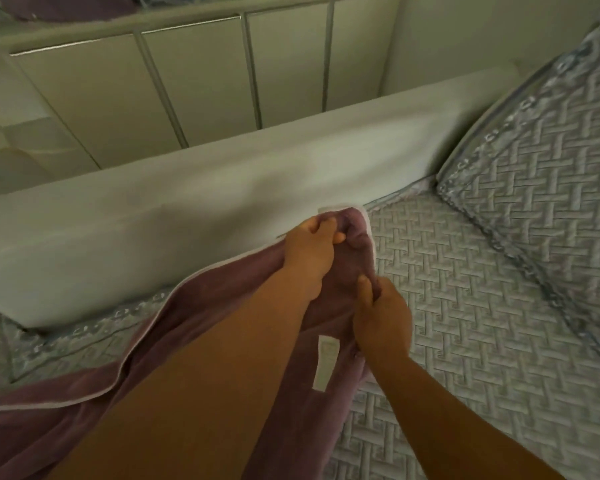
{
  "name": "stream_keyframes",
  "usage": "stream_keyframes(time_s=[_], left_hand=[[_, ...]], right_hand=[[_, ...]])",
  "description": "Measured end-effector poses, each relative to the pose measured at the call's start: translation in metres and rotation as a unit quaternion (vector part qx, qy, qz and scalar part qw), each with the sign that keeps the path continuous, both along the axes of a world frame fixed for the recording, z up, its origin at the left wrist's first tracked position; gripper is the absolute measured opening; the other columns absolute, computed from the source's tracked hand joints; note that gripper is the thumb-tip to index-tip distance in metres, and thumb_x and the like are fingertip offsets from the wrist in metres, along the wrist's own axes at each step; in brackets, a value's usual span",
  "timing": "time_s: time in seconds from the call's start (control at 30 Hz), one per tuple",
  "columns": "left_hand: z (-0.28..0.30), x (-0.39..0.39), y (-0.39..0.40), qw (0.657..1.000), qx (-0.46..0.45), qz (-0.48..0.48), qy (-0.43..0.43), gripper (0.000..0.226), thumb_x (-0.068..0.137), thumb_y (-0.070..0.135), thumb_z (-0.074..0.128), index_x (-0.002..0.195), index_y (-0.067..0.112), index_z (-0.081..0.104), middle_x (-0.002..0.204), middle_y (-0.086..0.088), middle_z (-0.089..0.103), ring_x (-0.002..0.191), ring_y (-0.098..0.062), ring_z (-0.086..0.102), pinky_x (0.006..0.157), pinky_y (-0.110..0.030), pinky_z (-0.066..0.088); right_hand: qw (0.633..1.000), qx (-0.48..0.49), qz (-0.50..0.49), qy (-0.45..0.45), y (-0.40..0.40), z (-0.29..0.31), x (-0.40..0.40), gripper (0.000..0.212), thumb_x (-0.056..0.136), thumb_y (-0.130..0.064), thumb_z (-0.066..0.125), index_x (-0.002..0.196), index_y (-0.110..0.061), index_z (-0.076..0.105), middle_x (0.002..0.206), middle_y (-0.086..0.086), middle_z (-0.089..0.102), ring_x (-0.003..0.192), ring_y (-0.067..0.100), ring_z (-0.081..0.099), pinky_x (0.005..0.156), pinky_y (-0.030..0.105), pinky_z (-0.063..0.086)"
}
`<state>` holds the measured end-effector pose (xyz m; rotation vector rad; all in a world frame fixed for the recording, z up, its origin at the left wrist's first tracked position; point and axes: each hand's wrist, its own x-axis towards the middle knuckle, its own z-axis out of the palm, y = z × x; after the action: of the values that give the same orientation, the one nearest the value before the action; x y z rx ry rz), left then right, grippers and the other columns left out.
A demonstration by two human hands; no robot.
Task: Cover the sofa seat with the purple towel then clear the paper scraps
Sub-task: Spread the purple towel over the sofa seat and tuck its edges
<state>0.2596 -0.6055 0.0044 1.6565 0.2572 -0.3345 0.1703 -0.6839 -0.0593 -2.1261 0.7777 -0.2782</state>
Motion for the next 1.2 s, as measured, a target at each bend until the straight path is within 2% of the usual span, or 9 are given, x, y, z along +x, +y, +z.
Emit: stream_keyframes(time_s=[0.13, 0.23, 0.37, 0.43, 0.53, 0.77, 0.9, 1.07, 1.2], left_hand=[[-0.014, 0.029, -0.046, 1.000, -0.006, 0.013, -0.019, 0.013, 0.094, 0.030, 0.051, 0.095, 0.025, 0.063, 0.071, 0.007, 0.067, 0.080, -0.016, 0.060, 0.080, -0.032, 0.047], [-0.025, 0.048, -0.080, 0.999, -0.023, 0.016, -0.024, 0.012, 0.095, 0.027, 0.051, 0.092, 0.027, 0.063, 0.073, 0.005, 0.069, 0.084, -0.017, 0.063, 0.086, -0.035, 0.049], [-0.038, 0.070, -0.120, 0.999, -0.019, 0.025, -0.027, 0.016, 0.095, 0.027, 0.051, 0.084, 0.028, 0.063, 0.071, 0.008, 0.067, 0.072, -0.016, 0.060, 0.078, -0.034, 0.050], [-0.046, 0.080, -0.134, 0.999, -0.028, 0.032, -0.025, 0.013, 0.094, 0.027, 0.051, 0.096, 0.027, 0.064, 0.073, 0.009, 0.067, 0.064, -0.013, 0.055, 0.073, -0.035, 0.050], [-0.057, 0.096, -0.153, 0.999, -0.021, 0.025, -0.033, 0.015, 0.095, 0.026, 0.051, 0.103, 0.023, 0.063, 0.079, 0.004, 0.067, 0.066, -0.010, 0.055, 0.080, -0.036, 0.051], [-0.088, 0.132, -0.183, 0.998, 0.014, 0.026, -0.051, 0.018, 0.094, 0.026, 0.051, 0.083, 0.027, 0.066, 0.071, 0.007, 0.066, 0.061, -0.008, 0.052, 0.064, -0.024, 0.047], [-0.105, 0.150, -0.202, 0.999, 0.022, 0.024, -0.038, 0.021, 0.094, 0.028, 0.052, 0.077, 0.029, 0.063, 0.067, 0.010, 0.066, 0.058, -0.007, 0.051, 0.070, -0.029, 0.047], [-0.124, 0.167, -0.227, 0.999, 0.039, 0.001, -0.037, 0.025, 0.094, 0.029, 0.051, 0.082, 0.020, 0.070, 0.066, 0.010, 0.066, 0.056, -0.008, 0.050, 0.062, -0.026, 0.043], [-0.134, 0.182, -0.241, 0.998, 0.055, -0.005, -0.025, 0.034, 0.095, 0.029, 0.051, 0.063, 0.028, 0.061, 0.068, 0.007, 0.066, 0.061, -0.013, 0.053, 0.069, -0.031, 0.047]], right_hand=[[1.000, -0.015, -0.012, 0.004, -0.048, -0.011, 0.024, 0.035, 0.095, -0.043, 0.042, 0.066, -0.023, 0.045, 0.059, -0.008, 0.050, 0.053, 0.005, 0.046, 0.045, 0.024, 0.026], [1.000, -0.012, -0.019, 0.002, -0.087, -0.022, 0.043, 0.035, 0.094, -0.044, 0.043, 0.070, -0.019, 0.050, 0.061, -0.006, 0.052, 0.055, 0.008, 0.048, 0.046, 0.024, 0.030], [0.999, -0.018, -0.035, 0.000, -0.138, -0.033, 0.064, 0.035, 0.093, -0.044, 0.045, 0.066, -0.023, 0.050, 0.060, -0.007, 0.053, 0.056, 0.008, 0.050, 0.047, 0.024, 0.030], [0.999, -0.029, -0.035, -0.001, -0.158, -0.038, 0.075, 0.034, 0.093, -0.044, 0.045, 0.066, -0.023, 0.052, 0.060, -0.006, 0.053, 0.055, 0.008, 0.050, 0.047, 0.024, 0.030], [0.999, -0.035, -0.039, 0.000, -0.184, -0.045, 0.092, 0.036, 0.092, -0.044, 0.046, 0.067, -0.019, 0.054, 0.060, -0.004, 0.054, 0.056, 0.010, 0.050, 0.048, 0.025, 0.031], [0.998, -0.033, -0.048, 0.028, -0.227, -0.069, 0.112, 0.036, 0.093, -0.044, 0.046, 0.068, -0.019, 0.054, 0.061, -0.002, 0.056, 0.057, 0.014, 0.053, 0.048, 0.025, 0.034], [0.996, -0.052, -0.051, 0.041, -0.245, -0.084, 0.120, 0.033, 0.094, -0.043, 0.044, 0.070, -0.022, 0.054, 0.061, -0.005, 0.055, 0.057, 0.011, 0.051, 0.049, 0.024, 0.032], [0.995, -0.053, -0.073, 0.041, -0.270, -0.101, 0.134, 0.038, 0.094, -0.039, 0.046, 0.060, -0.023, 0.044, 0.060, -0.005, 0.052, 0.056, 0.010, 0.047, 0.047, 0.023, 0.026], [0.996, -0.041, -0.069, 0.048, -0.284, -0.118, 0.145, 0.035, 0.094, -0.040, 0.046, 0.063, -0.024, 0.047, 0.061, -0.006, 0.052, 0.059, 0.015, 0.052, 0.048, 0.024, 0.028]])
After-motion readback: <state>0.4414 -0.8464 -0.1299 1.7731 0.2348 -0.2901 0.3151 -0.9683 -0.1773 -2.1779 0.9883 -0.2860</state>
